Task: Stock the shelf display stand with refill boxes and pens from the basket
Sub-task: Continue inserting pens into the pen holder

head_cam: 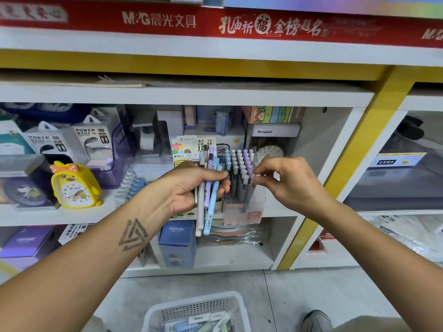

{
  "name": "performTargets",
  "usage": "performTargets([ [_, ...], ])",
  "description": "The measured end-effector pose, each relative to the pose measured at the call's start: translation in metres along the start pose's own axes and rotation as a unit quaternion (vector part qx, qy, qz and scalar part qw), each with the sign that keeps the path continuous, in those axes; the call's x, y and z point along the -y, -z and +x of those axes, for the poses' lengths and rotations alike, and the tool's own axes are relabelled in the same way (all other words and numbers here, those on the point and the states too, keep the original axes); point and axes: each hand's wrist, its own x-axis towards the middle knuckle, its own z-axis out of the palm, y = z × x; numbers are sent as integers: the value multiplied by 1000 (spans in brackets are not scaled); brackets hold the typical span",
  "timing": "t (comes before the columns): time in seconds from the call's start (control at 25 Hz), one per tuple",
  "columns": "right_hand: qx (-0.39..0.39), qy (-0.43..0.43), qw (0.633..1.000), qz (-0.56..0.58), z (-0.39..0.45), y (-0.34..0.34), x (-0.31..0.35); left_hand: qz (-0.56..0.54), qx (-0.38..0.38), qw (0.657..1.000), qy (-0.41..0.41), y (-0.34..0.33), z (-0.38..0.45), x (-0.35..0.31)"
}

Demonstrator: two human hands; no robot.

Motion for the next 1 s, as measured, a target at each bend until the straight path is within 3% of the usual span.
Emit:
performTargets([
  [0.44,51,6,993,-108,4,-14,5,8,2,1000,6,1,-1,0],
  [0.56,-8,-57,998,-24,11,-9,9,8,7,1000,8,2,-2,0],
  [0.68,-37,-154,980,119,23,-11,19,18,20,1000,8,1,-3,0],
  [1.0,98,-250,902,338,49,-23,40,63,49,996,-37,2,-5,-1],
])
